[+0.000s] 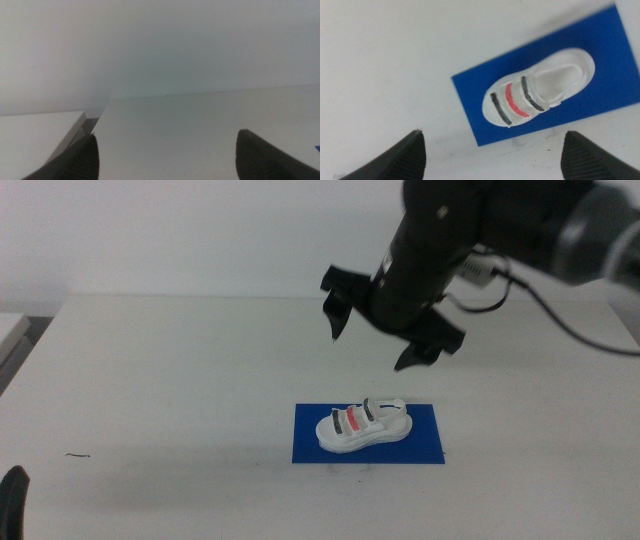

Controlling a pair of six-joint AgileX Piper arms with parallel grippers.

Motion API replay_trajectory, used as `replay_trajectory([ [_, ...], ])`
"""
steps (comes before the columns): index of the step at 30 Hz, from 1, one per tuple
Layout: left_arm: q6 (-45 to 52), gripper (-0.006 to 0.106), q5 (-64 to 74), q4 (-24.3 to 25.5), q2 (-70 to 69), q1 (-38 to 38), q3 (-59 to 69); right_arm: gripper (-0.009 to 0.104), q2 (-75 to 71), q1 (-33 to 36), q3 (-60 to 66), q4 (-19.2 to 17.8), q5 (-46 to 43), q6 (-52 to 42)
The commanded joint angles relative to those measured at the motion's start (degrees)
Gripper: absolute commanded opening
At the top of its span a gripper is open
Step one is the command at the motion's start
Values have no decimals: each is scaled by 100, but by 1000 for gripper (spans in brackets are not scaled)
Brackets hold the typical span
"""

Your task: Use one arm to grab the shoe from the table and place it on the mat.

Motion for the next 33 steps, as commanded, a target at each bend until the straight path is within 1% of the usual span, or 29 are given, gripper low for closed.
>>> replay_trajectory([
  [1, -8, 94, -70, -23, 28, -1, 2, 78, -257, -35, -26, -39, 98, -517],
  [4, -8, 94, -70, -23, 28, -1, 2, 78, -434, -35, -26, 68, 84, -558],
  [5, -8, 94, -70, -23, 28, -1, 2, 78, -489, -59, -11, 154, 108, -778],
  [6, -8, 94, -70, -23, 28, -1, 2, 78, -550, -113, 27, 219, 118, -1160],
  [7, -8, 94, -70, -23, 28, -1, 2, 78, -679, -146, 127, 188, 67, -1862],
  [9, -8, 94, -70, -23, 28, -1, 2, 78, -1075, -186, 588, 50, -362, -3318],
  [10, -8, 94, -70, -23, 28, -1, 2, 78, -1391, -211, 953, 51, -747, -3976],
  [11, -8, 94, -70, -23, 28, -1, 2, 78, -1739, -220, 1389, 81, -1153, -4433],
  [13, -8, 94, -70, -23, 28, -1, 2, 78, -2535, -384, 2248, 134, -2049, -4937],
  [16, -8, 94, -70, -23, 28, -1, 2, 78, -3682, -856, 3687, 134, -3314, -5056],
  [18, -8, 94, -70, -23, 28, -1, 2, 78, -4508, -1296, 4699, 219, -4091, -5056],
  [23, -8, 94, -70, -23, 28, -1, 2, 78, -6354, -2417, 6878, 219, -5533, -5056],
  [25, -8, 94, -70, -23, 28, -1, 2, 78, -7066, -2769, 7506, 219, -5819, -5203],
  [27, -8, 94, -70, -23, 28, -1, 2, 78, -7739, -3052, 8086, 219, -5934, -5589],
  [29, -8, 94, -70, -23, 28, -1, 2, 78, -8289, -3179, 8564, 219, -5934, -5937],
  [33, -8, 94, -70, -23, 28, -1, 2, 78, -9212, -3174, 9254, 219, -5910, -5950],
])
